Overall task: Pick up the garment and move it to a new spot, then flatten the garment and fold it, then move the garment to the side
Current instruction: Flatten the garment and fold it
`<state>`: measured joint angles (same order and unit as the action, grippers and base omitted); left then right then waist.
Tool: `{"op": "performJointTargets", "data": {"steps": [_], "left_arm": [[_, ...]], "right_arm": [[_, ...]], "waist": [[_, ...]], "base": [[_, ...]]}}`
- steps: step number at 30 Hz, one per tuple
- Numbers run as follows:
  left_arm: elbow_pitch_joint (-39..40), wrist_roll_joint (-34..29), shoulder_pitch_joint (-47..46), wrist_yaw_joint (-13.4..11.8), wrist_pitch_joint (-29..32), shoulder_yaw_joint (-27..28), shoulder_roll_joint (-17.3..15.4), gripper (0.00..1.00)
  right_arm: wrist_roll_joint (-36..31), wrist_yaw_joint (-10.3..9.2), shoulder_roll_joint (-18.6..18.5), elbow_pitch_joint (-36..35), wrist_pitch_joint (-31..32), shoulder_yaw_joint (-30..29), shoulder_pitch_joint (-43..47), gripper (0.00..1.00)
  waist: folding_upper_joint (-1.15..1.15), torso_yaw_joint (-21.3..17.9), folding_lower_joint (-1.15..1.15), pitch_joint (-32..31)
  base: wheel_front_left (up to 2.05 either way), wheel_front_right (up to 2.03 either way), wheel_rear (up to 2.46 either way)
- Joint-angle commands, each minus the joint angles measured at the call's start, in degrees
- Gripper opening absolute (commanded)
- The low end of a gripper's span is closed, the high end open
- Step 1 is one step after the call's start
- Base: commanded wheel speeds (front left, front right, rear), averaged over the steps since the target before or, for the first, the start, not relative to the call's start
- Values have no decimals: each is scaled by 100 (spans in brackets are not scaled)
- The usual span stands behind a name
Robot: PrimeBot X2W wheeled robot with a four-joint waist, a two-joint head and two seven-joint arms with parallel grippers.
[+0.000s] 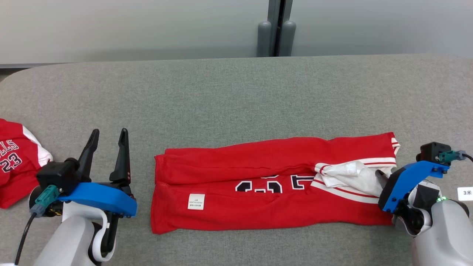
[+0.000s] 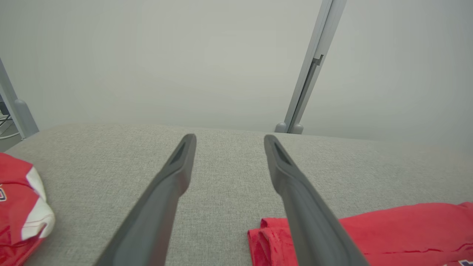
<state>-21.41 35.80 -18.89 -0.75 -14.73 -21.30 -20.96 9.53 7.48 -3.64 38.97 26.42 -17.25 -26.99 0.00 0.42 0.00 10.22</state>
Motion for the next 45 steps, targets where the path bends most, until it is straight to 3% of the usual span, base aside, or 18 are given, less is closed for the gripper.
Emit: {"op": "performJointTargets", "data": {"steps": [1,8,17,23,28,35,45], "left_arm": [[-2,31,-38,14,5,-5,7,100],[17,99,128,-29,-13,97,-36,100],[93,118,310,-46,-39,181,18,100],[113,99,352,-43,-41,138,50,100],[124,68,327,-12,-43,115,25,100],[143,60,304,-3,-25,81,7,100],[148,36,141,44,34,-27,-27,100]], "right_arm": [[83,3,82,87,-63,80,26,0],[403,1,-334,-481,-315,41,272,0],[334,2,-875,-1628,-152,-659,748,0],[214,2,-556,-2280,130,-639,912,0],[444,3,-180,-2737,296,-33,1063,0],[846,3,60,-2989,161,1442,1190,0],[2068,3,71,-2091,-538,3441,606,0]], "waist": [[0,-6,0,-22],[0,-113,0,-122],[0,-200,0,-184],[0,-175,0,-260],[0,-142,0,-293],[0,-105,0,-307],[0,-15,0,-209]], "base": [[0,0,0],[0,0,0],[0,0,0],[0,0,0],[0,0,0],[0,0,0],[0,0,0]]}}
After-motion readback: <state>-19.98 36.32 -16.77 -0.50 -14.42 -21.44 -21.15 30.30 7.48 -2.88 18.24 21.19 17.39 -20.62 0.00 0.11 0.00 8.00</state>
